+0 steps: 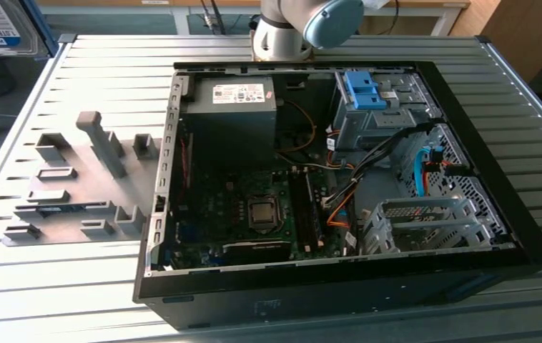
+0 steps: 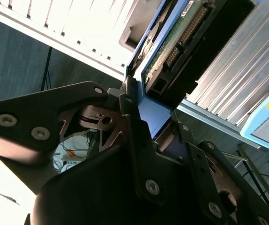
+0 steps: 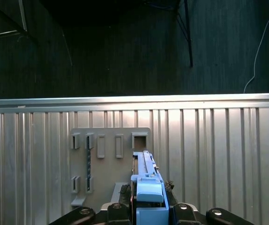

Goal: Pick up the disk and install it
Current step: 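Pick up the disk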

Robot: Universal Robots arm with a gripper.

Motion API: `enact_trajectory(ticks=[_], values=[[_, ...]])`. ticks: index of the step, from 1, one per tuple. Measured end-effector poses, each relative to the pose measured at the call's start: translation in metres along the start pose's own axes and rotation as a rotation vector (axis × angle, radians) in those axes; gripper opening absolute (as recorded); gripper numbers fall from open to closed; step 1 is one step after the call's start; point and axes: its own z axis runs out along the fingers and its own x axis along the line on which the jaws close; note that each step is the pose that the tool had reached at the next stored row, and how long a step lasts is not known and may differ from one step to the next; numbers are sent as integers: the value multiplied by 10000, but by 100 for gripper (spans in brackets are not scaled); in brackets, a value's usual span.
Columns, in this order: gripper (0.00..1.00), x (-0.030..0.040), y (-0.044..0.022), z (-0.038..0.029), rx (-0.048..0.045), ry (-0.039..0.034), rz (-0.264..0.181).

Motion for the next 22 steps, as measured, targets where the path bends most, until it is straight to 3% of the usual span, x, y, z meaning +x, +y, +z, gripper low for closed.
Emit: enact_trajectory(ticks=[8,22], values=[[36,-1,-10,-1,1,-1,1],[36,-6,-163,-3,0,0,0]])
